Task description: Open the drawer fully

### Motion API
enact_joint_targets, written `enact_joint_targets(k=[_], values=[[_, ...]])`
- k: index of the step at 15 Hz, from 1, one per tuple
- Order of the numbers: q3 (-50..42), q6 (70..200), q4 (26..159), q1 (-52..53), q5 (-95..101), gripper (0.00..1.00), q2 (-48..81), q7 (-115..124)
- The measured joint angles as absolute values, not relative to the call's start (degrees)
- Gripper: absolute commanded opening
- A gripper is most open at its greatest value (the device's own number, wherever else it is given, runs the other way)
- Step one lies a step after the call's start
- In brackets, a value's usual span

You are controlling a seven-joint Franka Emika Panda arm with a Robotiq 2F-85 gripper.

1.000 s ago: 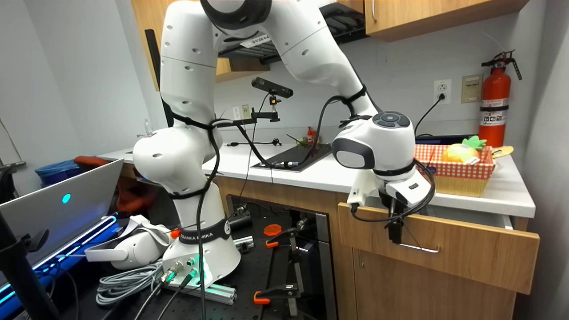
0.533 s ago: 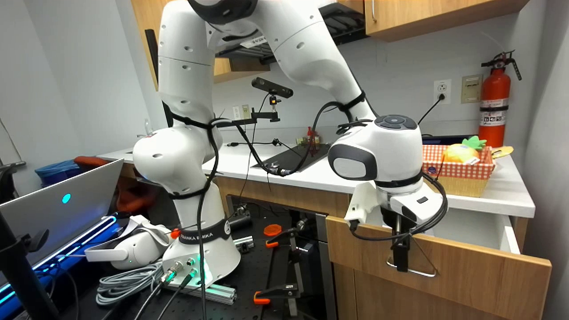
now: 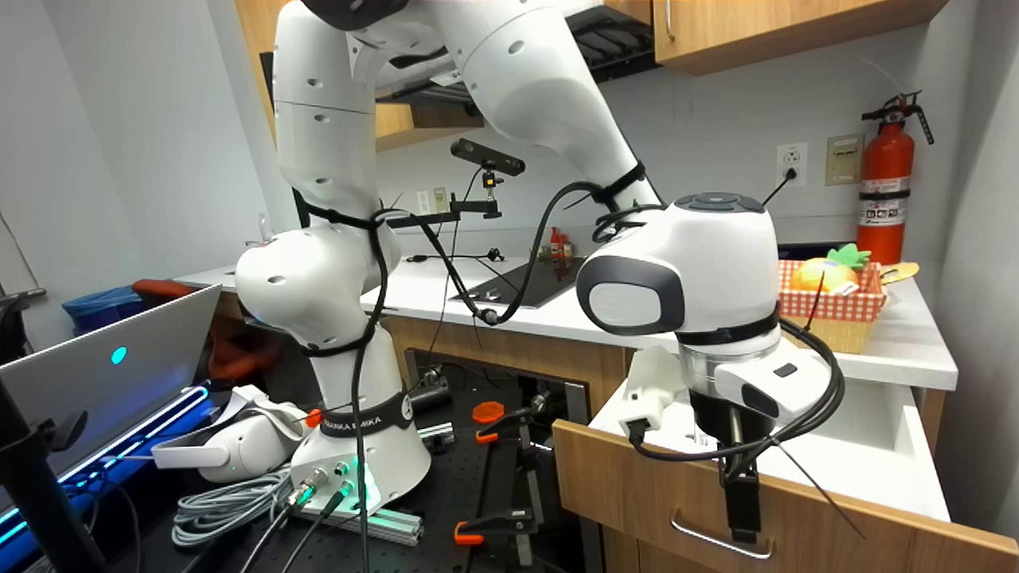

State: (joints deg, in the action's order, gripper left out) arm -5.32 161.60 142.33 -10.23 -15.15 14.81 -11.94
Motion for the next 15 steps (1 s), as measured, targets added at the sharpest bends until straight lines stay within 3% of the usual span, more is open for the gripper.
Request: enact_joint_targets(k=[15], values=[[-2.7,161.11,135.1,-10.1,-17.27,1.0,1.78,-14.47]])
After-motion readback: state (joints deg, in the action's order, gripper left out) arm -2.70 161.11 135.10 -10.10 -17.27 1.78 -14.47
